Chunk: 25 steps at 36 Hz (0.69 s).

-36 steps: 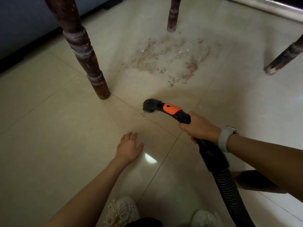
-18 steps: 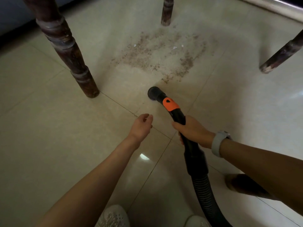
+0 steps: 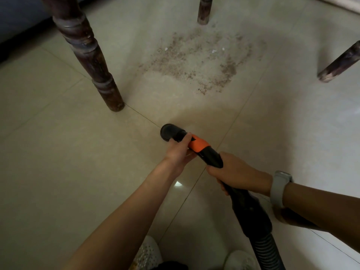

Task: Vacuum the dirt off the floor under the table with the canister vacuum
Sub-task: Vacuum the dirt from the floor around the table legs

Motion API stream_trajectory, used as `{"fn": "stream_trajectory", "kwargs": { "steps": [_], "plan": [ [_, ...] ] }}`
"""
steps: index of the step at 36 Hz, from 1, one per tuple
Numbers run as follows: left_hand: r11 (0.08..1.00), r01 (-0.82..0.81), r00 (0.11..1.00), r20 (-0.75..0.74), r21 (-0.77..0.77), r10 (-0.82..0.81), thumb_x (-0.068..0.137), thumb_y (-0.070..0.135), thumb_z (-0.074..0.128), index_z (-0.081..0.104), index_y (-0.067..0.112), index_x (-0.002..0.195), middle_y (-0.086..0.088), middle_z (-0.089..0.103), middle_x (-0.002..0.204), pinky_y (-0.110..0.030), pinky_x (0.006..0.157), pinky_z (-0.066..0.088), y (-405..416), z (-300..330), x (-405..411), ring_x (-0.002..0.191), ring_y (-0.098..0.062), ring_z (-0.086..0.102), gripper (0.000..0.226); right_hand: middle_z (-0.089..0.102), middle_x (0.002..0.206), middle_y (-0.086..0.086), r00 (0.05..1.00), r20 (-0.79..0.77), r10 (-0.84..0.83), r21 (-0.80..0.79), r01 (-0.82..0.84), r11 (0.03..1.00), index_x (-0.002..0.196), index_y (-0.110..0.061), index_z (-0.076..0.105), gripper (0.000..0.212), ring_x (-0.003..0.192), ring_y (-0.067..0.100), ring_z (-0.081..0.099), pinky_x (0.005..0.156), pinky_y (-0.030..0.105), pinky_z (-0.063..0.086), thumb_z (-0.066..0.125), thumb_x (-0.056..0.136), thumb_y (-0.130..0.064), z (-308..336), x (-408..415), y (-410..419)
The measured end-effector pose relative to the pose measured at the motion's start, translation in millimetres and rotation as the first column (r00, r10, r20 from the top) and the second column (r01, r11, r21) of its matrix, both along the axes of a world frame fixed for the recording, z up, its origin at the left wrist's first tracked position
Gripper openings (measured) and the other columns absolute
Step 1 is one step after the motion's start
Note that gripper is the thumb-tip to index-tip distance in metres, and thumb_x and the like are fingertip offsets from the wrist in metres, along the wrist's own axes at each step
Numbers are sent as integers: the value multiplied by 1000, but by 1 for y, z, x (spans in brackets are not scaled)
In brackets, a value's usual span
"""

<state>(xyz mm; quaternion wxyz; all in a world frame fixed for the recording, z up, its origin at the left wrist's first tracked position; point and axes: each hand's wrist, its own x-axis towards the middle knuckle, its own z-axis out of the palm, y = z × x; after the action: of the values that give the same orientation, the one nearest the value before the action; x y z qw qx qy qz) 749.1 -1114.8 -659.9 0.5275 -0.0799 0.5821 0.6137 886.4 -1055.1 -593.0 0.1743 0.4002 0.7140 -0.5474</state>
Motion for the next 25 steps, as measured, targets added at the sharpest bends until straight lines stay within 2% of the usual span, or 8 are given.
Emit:
{"fn": "stream_trajectory", "kwargs": {
  "steps": [3,8,12,15,18,20,25],
  "plan": [
    [1000,10,1000,21,-11,-10,96,23,55,39,2,134,-12,57,113,-40,77,56,-3,-3,7,98,-30,63,46,52,63,6,999,33,40,9,-40,999,86,-17,42,14,42,12,52,44,24,47,53,94,-21,1,1,-4],
    [999,30,999,25,-35,-30,98,23,51,35,1,133,-18,54,123,-35,64,57,0,2,0,93,-28,65,45,54,62,7,995,56,82,8,-82,997,87,-11,43,14,41,13,54,45,26,48,52,95,-20,1,-8,2],
    [998,8,1000,-16,-69,-9,100,21,48,29,1,136,-15,52,116,-40,74,54,12,12,-10,100,-32,63,46,54,63,9,997,35,66,2,-66,998,96,-4,46,17,40,12,55,45,26,48,52,96,-21,-1,-21,13],
    [995,-2,999,-37,-95,-2,100,22,46,26,2,138,-16,50,120,-41,79,53,18,17,-9,108,-35,60,47,55,64,8,998,26,59,-8,-59,998,94,-7,46,16,41,11,55,46,26,49,52,96,-22,1,-20,16],
    [995,3,1000,-27,-101,-6,100,22,46,26,3,138,-13,50,115,-40,76,54,12,18,2,107,-33,60,47,55,62,7,997,30,67,-41,-66,997,88,-10,45,15,41,12,55,45,25,49,52,96,-20,7,-10,14],
    [996,-1,1000,-21,-90,-1,100,21,47,26,4,137,-11,51,111,-36,68,55,4,14,7,102,-30,61,46,55,60,7,996,26,87,-63,-85,994,85,-10,45,15,40,12,54,45,25,48,52,96,-19,10,-5,10],
    [995,-52,997,-53,-81,48,100,19,46,36,5,127,-16,52,123,-35,67,54,-19,8,0,103,-28,60,33,56,60,4,990,-27,141,-75,-142,987,89,-15,43,15,43,12,55,46,24,48,55,95,-22,2,-9,-6]
  ]
}}
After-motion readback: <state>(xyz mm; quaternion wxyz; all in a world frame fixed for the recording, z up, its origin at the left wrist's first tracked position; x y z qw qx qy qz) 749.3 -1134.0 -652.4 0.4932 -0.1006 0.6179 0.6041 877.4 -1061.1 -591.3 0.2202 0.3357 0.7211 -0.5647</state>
